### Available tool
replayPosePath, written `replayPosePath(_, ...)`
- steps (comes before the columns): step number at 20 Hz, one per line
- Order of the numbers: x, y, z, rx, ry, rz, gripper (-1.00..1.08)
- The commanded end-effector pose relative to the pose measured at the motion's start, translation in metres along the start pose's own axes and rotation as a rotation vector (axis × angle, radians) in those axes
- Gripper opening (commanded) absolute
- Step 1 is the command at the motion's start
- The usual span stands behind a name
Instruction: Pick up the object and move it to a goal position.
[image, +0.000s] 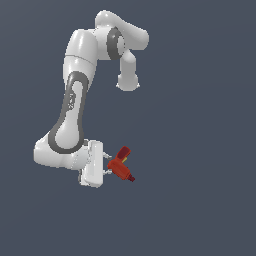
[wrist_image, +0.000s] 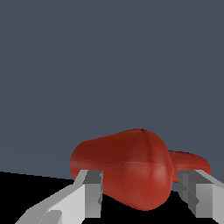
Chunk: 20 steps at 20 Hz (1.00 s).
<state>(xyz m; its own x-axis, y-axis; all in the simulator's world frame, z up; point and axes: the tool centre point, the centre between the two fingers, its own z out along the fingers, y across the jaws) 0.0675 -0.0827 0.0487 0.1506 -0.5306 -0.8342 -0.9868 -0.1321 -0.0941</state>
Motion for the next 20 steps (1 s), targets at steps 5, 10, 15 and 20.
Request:
replayPosePath(5, 0.001, 0.001, 0.001, -0.002, -0.001, 0.001, -1.0)
replayPosePath(10, -0.002, 0.0, 0.001, 0.0, 0.0, 0.0, -1.0)
replayPosePath(15, -0.012, 0.001, 0.002, 0.0, 0.0, 0.0, -1.0)
replayPosePath(20, -0.03, 0.002, 0.006, 0.0, 0.0, 0.001, -1.0)
